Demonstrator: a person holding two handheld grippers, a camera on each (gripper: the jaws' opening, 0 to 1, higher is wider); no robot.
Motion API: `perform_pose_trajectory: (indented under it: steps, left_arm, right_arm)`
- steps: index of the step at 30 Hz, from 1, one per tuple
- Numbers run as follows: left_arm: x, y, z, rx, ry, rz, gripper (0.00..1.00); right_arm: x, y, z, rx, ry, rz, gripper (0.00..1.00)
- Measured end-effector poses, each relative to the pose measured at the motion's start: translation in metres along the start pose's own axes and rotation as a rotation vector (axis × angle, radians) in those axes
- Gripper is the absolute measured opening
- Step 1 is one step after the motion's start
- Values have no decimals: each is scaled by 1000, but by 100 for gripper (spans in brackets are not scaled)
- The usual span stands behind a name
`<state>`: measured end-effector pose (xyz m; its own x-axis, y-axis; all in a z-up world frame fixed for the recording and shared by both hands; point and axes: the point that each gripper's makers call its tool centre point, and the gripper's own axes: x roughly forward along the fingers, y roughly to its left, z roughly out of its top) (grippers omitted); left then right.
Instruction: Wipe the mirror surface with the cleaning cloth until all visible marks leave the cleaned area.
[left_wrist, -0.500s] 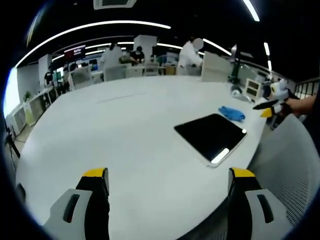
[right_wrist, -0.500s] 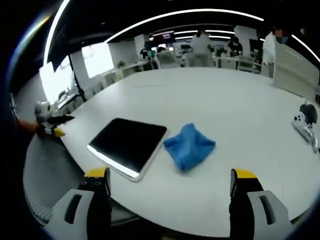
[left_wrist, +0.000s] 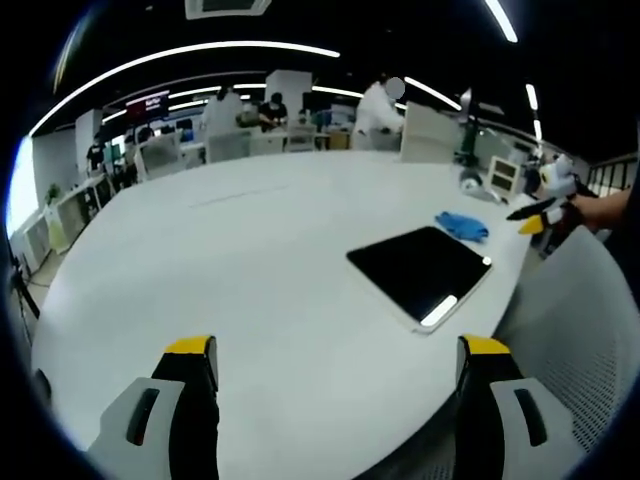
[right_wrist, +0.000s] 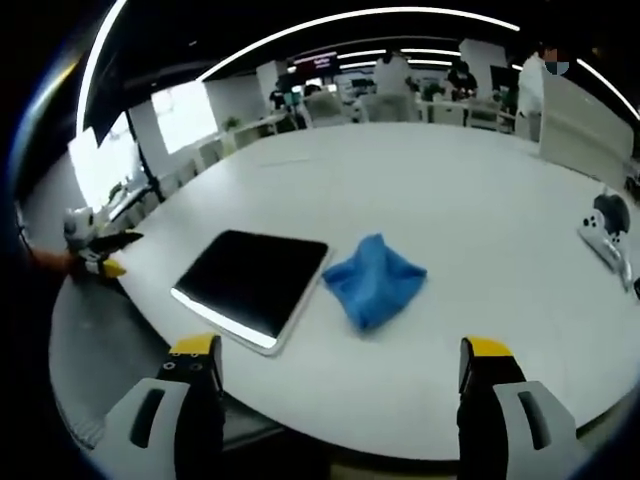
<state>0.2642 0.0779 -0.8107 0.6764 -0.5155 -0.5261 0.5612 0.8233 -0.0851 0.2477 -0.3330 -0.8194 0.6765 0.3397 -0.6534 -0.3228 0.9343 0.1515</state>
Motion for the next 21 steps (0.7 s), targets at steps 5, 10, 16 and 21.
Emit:
perform_pose_trajectory:
  steps: [5, 10, 16, 21]
  left_arm:
    - [0, -1, -1, 5, 7, -3, 97]
    - [0, 0, -1, 3, 7, 1, 97]
    - [0, -1, -1, -3, 11, -4, 99]
    - [0, 0, 3, 14, -12, 2, 99]
  right_arm:
    - [-1, -2, 1, 15, 1, -7, 98]
    - [-1, -3, 1, 23, 8, -7, 98]
    - [2, -5, 3, 23, 10, -8, 100]
    - [3, -9, 12, 20, -18, -18, 100]
